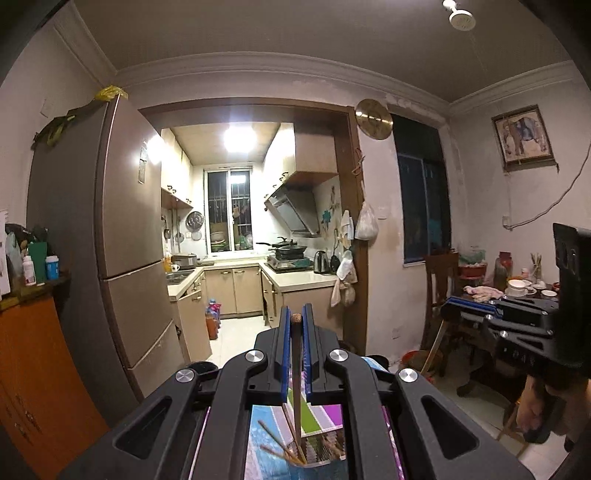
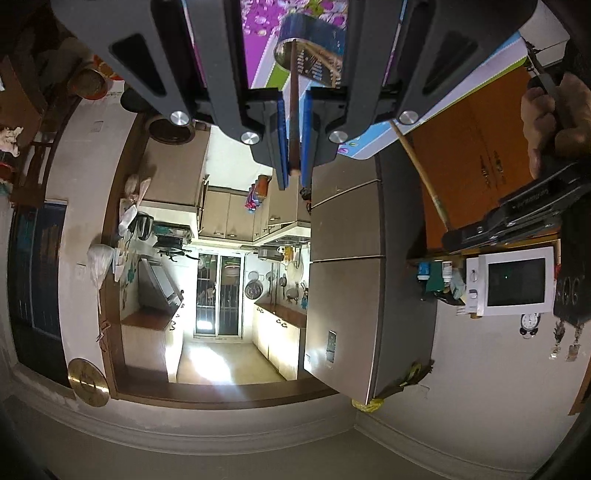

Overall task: Organize utensils
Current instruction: 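Raise both held chopsticks upright and carry them above the blue mesh holder, then lower the left chopstick into the holder and open while the right gripper releases its own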

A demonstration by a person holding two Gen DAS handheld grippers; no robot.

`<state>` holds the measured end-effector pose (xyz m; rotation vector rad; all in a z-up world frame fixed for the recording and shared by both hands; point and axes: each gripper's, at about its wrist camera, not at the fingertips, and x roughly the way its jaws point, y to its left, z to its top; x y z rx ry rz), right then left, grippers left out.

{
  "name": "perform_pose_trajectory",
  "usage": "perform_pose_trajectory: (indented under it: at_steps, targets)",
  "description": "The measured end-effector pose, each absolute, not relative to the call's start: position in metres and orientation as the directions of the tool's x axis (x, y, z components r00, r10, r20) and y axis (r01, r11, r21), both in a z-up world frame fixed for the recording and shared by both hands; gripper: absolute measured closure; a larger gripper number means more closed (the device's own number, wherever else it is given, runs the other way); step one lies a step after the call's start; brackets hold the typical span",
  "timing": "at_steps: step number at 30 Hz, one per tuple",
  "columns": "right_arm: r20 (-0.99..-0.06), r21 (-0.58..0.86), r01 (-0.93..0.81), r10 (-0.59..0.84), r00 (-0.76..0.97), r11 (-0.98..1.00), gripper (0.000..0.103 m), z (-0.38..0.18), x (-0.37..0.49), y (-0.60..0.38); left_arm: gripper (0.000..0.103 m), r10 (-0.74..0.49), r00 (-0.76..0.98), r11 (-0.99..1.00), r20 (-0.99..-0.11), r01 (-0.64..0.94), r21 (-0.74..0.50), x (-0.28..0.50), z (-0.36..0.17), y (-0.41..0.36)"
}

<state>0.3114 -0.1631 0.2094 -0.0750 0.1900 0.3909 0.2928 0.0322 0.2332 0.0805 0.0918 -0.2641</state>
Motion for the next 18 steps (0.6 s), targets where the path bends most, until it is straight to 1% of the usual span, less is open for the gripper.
perform_pose_trajectory:
  at_steps: [3, 7, 18]
  targets:
    - [-0.219, -0.026, -0.384, 0.370, 0.903, 0.923, 0.098, 0.208, 0.332, -0.163, 0.096, -0.255, 0.959, 0.962, -0.123, 0.264, 0.066, 0.319, 0.233, 0.024]
    - [-0.259, 0.018, -0.387, 0.379, 0.889, 0.922, 0.098, 0.195, 0.360, -0.166, 0.096, -0.262, 0.950, 0.960, -0.169, 0.275, 0.059, 0.349, 0.218, 0.018]
    - [-0.333, 0.053, -0.390, 0.385, 0.861, 0.919, 0.098, 0.151, 0.399, -0.162, 0.096, -0.273, 0.924, 0.955, -0.267, 0.293, 0.038, 0.405, 0.167, 0.011]
